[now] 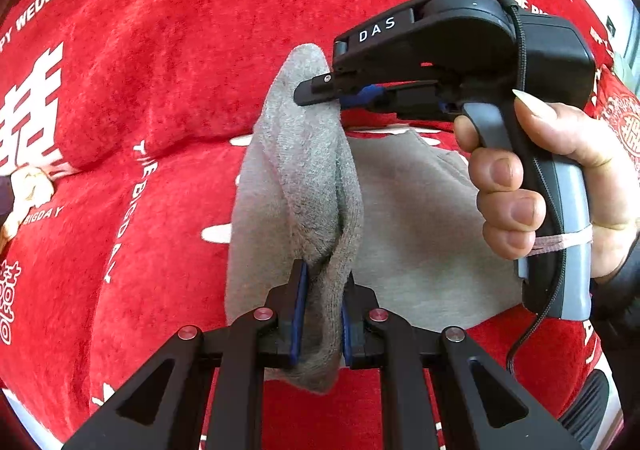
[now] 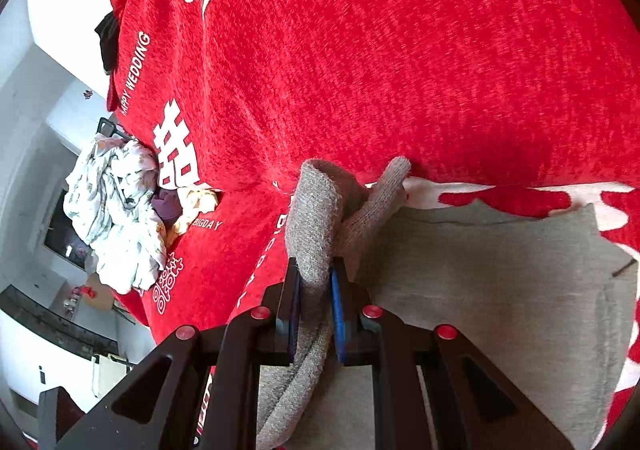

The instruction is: Fold small clothes

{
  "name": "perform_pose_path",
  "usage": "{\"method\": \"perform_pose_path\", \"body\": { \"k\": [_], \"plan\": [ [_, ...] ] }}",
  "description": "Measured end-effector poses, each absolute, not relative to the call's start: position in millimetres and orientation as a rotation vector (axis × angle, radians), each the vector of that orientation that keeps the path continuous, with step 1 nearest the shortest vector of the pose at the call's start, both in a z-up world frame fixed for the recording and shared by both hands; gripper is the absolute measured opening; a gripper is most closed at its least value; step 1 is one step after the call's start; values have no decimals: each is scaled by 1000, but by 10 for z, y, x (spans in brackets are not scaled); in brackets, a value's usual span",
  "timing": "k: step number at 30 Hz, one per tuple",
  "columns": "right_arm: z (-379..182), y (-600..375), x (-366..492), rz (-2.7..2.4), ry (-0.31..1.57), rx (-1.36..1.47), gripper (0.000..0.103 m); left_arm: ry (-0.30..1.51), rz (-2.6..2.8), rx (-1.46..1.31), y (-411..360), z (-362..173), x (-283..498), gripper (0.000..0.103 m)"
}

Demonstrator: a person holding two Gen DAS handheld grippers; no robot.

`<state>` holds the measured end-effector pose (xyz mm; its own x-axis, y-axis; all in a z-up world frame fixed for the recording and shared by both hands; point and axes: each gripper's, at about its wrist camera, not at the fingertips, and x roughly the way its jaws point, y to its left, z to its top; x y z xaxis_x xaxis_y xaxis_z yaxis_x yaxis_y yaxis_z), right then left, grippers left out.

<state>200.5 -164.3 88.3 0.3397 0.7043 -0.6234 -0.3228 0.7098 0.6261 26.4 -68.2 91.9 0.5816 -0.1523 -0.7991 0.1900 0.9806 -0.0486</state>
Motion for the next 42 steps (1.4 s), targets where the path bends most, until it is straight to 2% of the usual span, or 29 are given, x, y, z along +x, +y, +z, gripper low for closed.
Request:
{"method": "perform_pose_path", "body": {
  "k": [25, 27, 33, 39, 40, 42],
  "plan": [
    [654, -2827, 2054, 634, 1000, 516, 14, 928, -351, 155, -1964, 949, 457, 16],
    [620, -2935, 2053, 624, 1001, 529, 14, 935, -390, 157, -2084, 948, 462, 6],
    [560, -3183, 2018, 615, 988, 555, 13, 965, -410, 195, -2332, 800, 450, 6],
    [296, -3302, 2024, 575, 1031, 560, 10, 963, -442, 137, -2189, 685, 394, 6],
    [267, -3302, 2025, 566, 1038, 554, 10, 961, -452, 124, -2148, 692, 384, 7],
    [209, -3307, 2039, 547, 1059, 569, 11, 960, -475, 87, -2052, 708, 347, 42]
  ]
}}
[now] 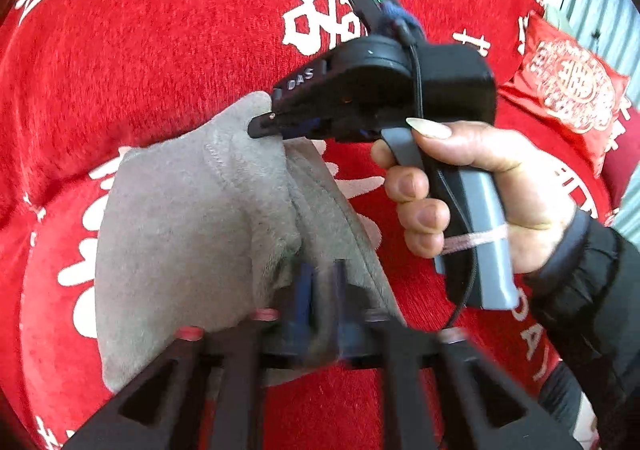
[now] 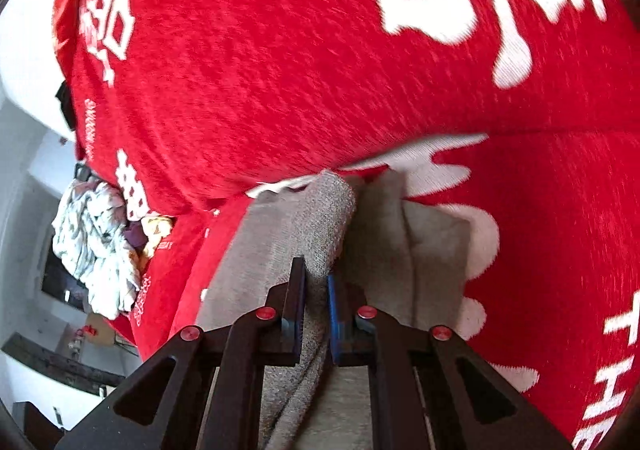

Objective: Fold small clothes
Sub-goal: 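Open the left gripper on the fold while the right gripper keeps holding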

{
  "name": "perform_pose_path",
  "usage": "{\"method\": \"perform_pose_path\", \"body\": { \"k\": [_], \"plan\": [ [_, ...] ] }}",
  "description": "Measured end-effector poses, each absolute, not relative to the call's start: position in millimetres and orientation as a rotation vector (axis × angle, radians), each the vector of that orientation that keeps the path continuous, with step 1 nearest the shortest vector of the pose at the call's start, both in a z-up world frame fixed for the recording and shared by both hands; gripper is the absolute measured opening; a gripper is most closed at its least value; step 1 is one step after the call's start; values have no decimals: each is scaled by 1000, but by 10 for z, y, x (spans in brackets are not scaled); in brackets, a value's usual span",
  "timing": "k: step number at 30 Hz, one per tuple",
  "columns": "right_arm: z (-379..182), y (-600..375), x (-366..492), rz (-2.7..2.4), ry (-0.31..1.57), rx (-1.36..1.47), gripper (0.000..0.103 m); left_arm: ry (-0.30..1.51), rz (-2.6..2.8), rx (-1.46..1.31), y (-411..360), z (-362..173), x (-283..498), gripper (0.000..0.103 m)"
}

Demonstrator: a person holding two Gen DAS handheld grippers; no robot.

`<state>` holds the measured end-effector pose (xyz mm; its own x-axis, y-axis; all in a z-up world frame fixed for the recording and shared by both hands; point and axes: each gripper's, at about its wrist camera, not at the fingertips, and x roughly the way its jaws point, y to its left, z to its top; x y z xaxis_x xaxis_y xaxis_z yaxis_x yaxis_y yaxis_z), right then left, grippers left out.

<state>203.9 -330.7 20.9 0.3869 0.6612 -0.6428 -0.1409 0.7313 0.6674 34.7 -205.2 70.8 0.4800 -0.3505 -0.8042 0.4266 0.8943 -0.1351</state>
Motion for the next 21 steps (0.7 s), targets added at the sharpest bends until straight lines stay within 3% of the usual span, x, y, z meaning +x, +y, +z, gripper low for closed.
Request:
{"method": "perform_pose_path", "body": {
  "k": [1, 2, 4, 7, 12, 18, 20, 21],
  "plan": [
    [191, -3308, 2047, 550, 1066, 582, 15, 949, -498, 62, -1995, 722, 314, 73],
    [195, -3311, 2047, 553, 1068, 590, 15, 921, -491, 49, -1954, 740, 273, 93],
    [206, -3322, 2043, 563, 1071, 603, 18, 843, -418, 55, -1851, 793, 157, 100],
    [234, -3323, 2006, 563, 1072, 590, 22, 856, -454, 91, -1789, 764, 57, 100],
    [210, -3359, 1920, 569, 1083, 596, 56, 853, -409, 203, -1771, 590, -42, 100],
    [111, -3434, 1884, 575, 1113, 671, 59, 828, -398, 318, -2038, 500, 21, 98],
    [78, -3444, 1881, 594, 1122, 703, 59, 851, -394, 311, -2094, 476, 123, 72],
    [59, -3433, 1881, 601, 1130, 711, 59, 864, -390, 307, -2104, 464, 159, 67]
  ]
}}
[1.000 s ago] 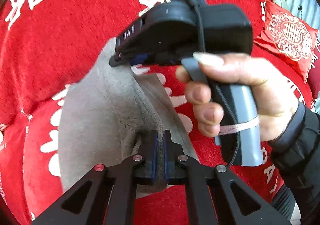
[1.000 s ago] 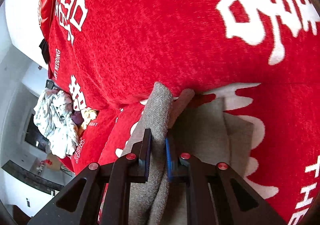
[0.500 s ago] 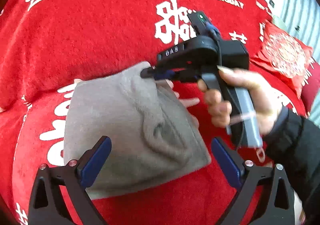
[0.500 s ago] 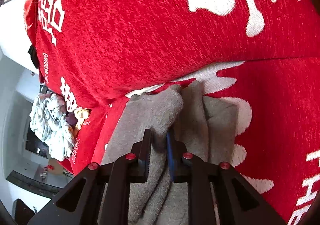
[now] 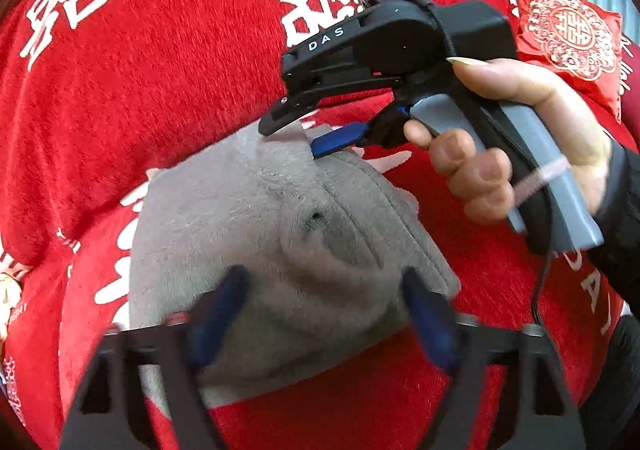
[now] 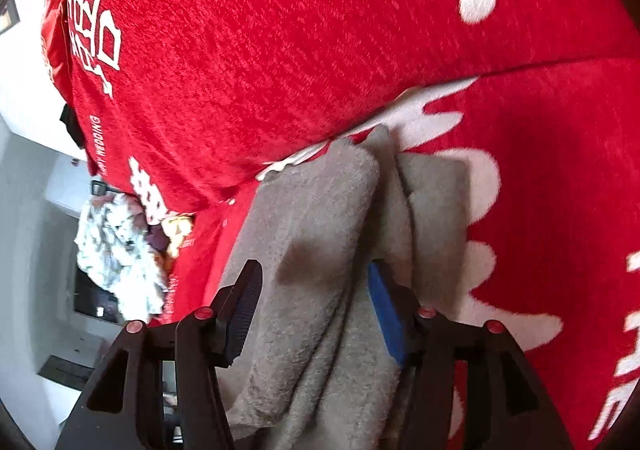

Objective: Fold small clothes
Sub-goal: 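Open the left gripper on the fold while the right gripper keeps holding, then lift the left gripper off the bundle and reposition it over the sweater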

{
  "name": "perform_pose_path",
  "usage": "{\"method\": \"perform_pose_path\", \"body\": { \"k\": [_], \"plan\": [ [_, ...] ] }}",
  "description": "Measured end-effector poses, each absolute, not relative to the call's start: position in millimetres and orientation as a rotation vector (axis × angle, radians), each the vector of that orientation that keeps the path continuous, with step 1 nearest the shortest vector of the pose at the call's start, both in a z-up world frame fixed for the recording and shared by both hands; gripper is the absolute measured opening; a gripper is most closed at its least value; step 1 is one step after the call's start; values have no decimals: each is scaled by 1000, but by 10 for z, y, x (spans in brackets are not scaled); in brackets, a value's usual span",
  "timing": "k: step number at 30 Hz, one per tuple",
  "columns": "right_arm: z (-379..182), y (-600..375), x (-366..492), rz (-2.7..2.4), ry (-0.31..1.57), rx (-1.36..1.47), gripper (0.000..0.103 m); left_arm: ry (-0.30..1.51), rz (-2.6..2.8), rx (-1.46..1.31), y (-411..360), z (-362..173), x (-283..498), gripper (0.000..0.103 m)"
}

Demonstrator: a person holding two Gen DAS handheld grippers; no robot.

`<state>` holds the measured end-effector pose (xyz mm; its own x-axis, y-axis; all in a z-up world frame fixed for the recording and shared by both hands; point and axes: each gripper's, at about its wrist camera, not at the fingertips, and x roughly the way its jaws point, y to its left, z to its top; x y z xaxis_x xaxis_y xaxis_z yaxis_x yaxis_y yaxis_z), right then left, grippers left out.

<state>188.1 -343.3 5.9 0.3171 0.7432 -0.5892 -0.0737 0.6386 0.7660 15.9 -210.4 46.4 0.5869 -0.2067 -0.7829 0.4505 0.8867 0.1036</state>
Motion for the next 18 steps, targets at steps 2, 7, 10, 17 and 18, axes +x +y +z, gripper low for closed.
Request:
{"method": "perform_pose_path", "body": {
  "k": [2, 7, 10, 17, 18],
  "plan": [
    [10, -3390, 1892, 593, 1155, 701, 59, 888, -374, 281, -2090, 443, 250, 51],
    [12, -3129, 1942, 636, 1171, 613, 17, 898, -369, 230, -2022, 531, 311, 19],
    [216, -3097, 1893, 646, 1096, 560, 15, 889, -402, 188, -2009, 687, 283, 8],
    [484, -3308, 1836, 658, 1008, 594, 14, 874, -424, 184, -2164, 762, 271, 8],
    [448, -3333, 1832, 652, 1013, 597, 14, 889, -429, 181, -2192, 720, 278, 8]
  ]
}}
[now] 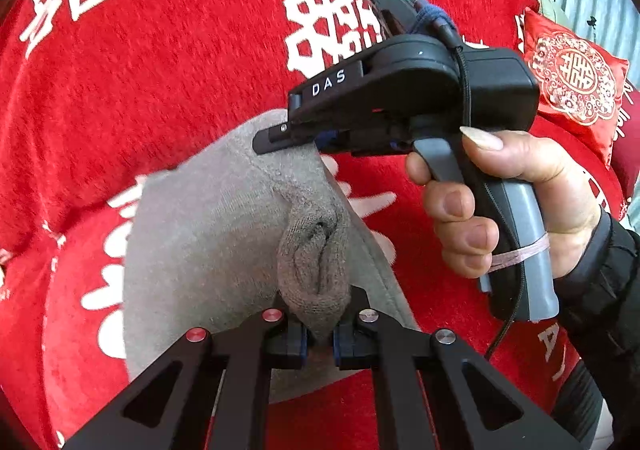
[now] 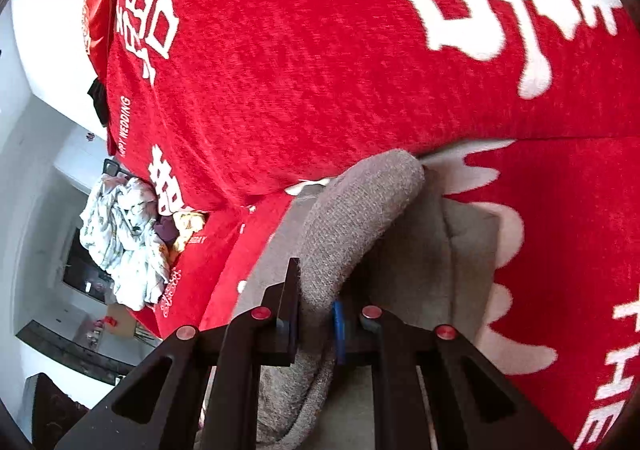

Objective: Fold small clothes
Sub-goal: 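Lift the left gripper off the bundle and reposition it over the sweater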

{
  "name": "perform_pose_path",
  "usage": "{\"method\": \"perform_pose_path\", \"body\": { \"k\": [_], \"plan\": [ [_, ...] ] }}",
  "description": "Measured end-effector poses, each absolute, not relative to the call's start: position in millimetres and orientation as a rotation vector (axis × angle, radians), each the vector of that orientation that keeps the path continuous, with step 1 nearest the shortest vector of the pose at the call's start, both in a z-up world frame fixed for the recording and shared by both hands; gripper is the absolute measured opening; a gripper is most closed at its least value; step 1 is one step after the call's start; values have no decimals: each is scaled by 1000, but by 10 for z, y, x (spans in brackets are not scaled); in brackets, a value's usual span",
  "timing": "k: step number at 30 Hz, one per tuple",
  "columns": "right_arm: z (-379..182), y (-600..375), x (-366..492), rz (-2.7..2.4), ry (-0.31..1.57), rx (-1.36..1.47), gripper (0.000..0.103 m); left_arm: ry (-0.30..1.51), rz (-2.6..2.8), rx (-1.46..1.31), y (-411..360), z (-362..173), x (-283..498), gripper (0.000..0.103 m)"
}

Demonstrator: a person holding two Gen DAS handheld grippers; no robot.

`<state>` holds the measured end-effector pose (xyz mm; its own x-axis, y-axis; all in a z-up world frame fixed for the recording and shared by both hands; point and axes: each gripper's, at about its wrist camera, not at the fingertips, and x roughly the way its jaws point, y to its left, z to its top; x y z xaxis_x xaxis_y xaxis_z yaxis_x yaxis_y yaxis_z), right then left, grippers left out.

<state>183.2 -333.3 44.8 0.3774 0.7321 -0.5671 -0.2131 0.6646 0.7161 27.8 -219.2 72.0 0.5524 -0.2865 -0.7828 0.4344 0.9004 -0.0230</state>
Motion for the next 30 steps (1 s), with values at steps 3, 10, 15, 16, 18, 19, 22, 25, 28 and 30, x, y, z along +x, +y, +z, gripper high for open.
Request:
{"method": "perform_pose_path", "body": {
  "k": [3, 10, 15, 16, 18, 19, 22, 25, 28, 30],
  "plan": [
    [262, -3420, 1830, 623, 1044, 618, 14, 933, -439, 188, -2276, 548, 319, 8],
    [-97, -3564, 1818, 573, 1092, 654, 14, 984, -430, 200, -2348, 319, 373, 25],
    [98, -3541, 1734, 476, 1085, 575, 26, 982, -454, 169, -2335, 442, 262, 78],
    [176, -3540, 1698, 461, 1071, 550, 29, 958, -426, 194, -2320, 496, 195, 88],
    [461, -3505, 1547, 445, 1007, 471, 32, 926, -449, 190, -2212, 600, 73, 88],
    [593, -3483, 1464, 454, 977, 445, 40, 915, -489, 157, -2101, 677, -8, 88],
    [895, -3359, 1188, 550, 910, 446, 68, 886, -497, 79, -1685, 808, -159, 88],
    [952, -3138, 960, 700, 921, 477, 68, 926, -388, 1, -1176, 741, -72, 88],
    [790, -2872, 816, 801, 989, 487, 68, 1008, -261, -133, -672, 590, 155, 88],
    [619, -2805, 754, 752, 1037, 425, 68, 1026, -203, -189, -449, 524, 264, 88]
  ]
}}
